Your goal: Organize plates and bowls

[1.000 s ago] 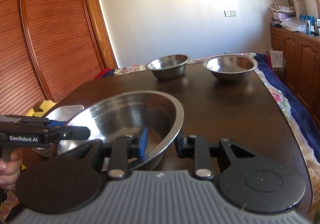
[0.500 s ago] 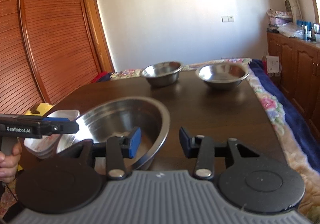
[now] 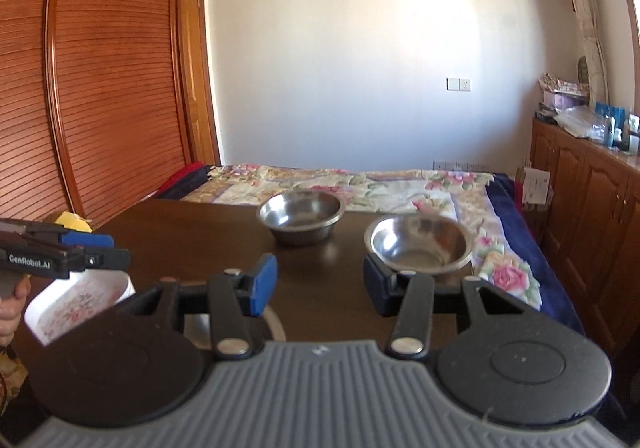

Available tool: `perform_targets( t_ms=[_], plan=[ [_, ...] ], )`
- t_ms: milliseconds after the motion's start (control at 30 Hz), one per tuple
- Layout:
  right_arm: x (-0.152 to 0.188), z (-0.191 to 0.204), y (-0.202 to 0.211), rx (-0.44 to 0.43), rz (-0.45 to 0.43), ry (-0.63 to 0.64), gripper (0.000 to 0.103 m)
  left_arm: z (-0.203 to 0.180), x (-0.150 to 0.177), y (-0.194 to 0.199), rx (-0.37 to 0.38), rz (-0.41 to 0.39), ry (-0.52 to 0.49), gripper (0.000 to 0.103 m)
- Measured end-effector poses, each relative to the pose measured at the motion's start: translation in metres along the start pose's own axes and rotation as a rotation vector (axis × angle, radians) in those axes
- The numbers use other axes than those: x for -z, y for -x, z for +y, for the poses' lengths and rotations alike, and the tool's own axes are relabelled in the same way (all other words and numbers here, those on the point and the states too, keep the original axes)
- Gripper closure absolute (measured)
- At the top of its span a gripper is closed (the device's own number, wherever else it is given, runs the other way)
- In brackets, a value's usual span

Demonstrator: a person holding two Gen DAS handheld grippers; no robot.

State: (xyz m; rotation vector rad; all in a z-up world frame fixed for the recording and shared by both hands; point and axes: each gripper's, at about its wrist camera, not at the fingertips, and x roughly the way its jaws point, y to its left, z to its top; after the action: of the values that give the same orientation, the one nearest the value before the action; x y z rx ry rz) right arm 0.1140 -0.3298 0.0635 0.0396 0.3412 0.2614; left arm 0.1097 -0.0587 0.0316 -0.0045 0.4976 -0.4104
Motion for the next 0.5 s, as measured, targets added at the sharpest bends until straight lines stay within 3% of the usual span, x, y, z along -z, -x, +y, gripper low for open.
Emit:
perform_targets(
  t_ms=[500],
  plan=[
    [-0.035,-0.013,-0.078,-0.069,0.061,0.067,0.053,0.015,-0.054,-0.077,0.014,0.046,-0.050,0.033]
  ],
)
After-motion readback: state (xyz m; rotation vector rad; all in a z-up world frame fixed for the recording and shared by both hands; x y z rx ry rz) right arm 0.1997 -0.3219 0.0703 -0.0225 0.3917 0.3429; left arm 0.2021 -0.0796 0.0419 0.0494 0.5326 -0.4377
